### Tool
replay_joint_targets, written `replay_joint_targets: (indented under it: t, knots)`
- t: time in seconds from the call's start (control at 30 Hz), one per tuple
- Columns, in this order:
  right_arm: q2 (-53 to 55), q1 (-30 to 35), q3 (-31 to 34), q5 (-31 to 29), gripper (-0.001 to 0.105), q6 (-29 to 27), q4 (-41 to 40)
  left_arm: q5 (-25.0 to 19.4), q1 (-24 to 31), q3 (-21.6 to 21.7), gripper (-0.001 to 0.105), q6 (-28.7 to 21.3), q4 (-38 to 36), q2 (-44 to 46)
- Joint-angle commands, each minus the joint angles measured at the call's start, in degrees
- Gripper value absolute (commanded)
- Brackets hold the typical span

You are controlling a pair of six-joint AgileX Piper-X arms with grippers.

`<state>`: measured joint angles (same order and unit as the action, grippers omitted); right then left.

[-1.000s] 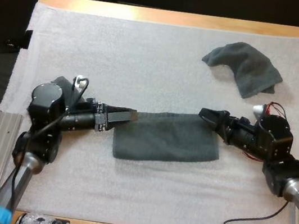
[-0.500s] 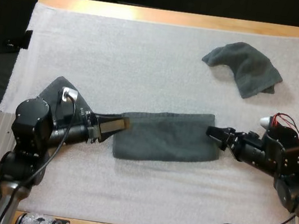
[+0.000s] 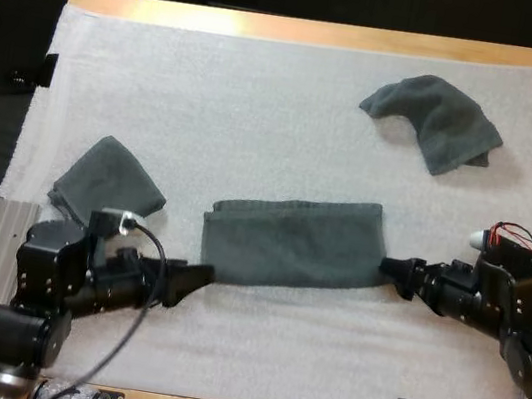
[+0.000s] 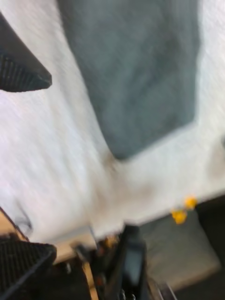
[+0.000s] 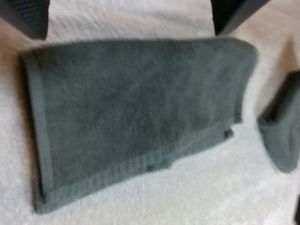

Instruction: Pick towel from pile, fold and stack

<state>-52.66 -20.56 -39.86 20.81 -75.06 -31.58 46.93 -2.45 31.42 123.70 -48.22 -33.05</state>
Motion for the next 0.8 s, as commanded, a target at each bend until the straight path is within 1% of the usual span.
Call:
replay_joint_targets:
  t: [0.0, 0.03, 0.13, 0.27, 0.47, 0.53, 0.63, 0.77]
  knots:
    - [0.52, 0.36, -0.93, -1.15, 0.068, -2.49, -2.68, -2.61, -0.01, 1.14, 0.064, -2.77, -3.32, 0.7]
    - [0.58, 0.36, -1.62, -2.28, 0.068, -4.3, -4.63, -4.51, -0.01, 2.03, 0.064, -4.9, -6.39, 0.87]
    - [0.58, 0.36, -3.73, -4.26, 0.068, -7.65, -8.46, -8.22, -0.01, 4.54, 0.064, -9.63, -12.66, 0.91]
    - [0.58, 0.36, -6.23, -6.0, 0.068, -9.93, -9.93, -11.84, -0.01, 7.2, 0.064, -12.96, -16.66, 0.91]
    - [0.42, 0.36, -7.98, -9.4, 0.068, -10.93, -9.38, -12.6, -0.01, 7.75, 0.064, -13.28, -16.62, 0.91]
    - [0.16, 0.36, -7.97, -10.62, 0.068, -11.48, -9.34, -12.58, -0.01, 7.75, 0.067, -13.28, -16.62, 0.91]
    - [-1.5, 0.36, -8.06, -10.68, 0.068, -11.76, -9.34, -12.44, -0.01, 7.75, 0.07, -13.28, -16.62, 0.91]
    - [-4.78, 0.36, -8.14, -10.49, 0.068, -11.76, -8.34, -12.02, -0.01, 7.75, 0.07, -13.41, -16.62, 0.91]
